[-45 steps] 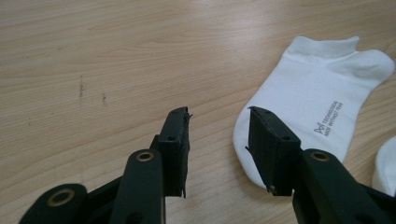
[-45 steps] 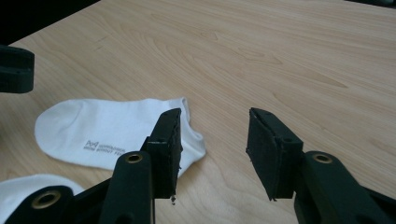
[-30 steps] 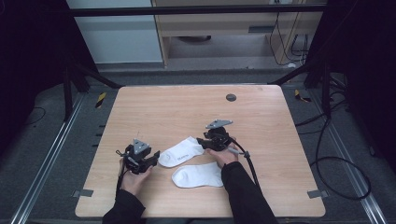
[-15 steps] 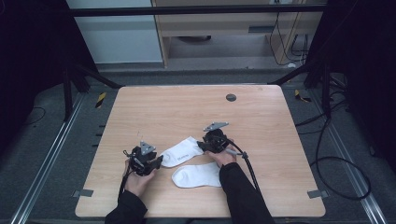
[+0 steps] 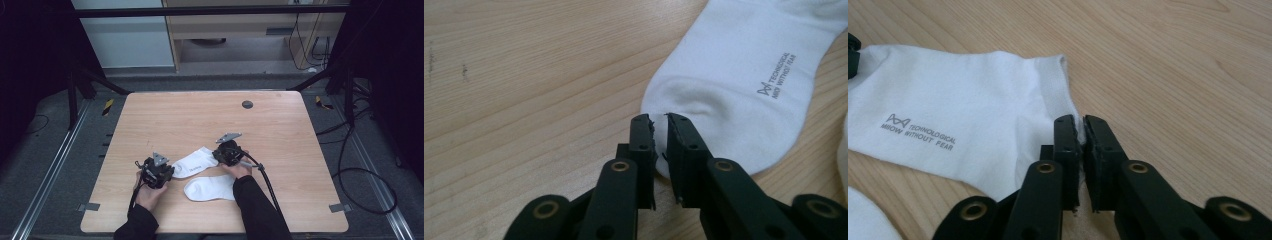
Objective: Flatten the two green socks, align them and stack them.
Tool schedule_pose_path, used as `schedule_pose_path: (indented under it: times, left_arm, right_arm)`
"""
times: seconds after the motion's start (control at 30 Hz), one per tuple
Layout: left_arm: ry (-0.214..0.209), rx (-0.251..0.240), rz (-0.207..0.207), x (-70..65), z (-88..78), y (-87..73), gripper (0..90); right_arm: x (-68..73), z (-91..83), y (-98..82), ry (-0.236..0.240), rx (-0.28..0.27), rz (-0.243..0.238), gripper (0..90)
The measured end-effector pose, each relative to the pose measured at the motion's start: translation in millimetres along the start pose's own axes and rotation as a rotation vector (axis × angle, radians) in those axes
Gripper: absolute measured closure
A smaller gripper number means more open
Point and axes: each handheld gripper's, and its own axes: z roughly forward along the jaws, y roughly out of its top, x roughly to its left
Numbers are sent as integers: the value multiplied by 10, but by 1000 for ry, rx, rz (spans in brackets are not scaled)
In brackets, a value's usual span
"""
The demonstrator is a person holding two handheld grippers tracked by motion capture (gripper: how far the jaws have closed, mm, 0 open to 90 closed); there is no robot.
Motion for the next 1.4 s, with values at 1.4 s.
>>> schedule_pose_path:
  times: [1.4]
  left_arm:
    - [-150,-196,39,-327,-573,186,890]
  right_arm:
    - [213,-1203,-257,23,-171,18,864]
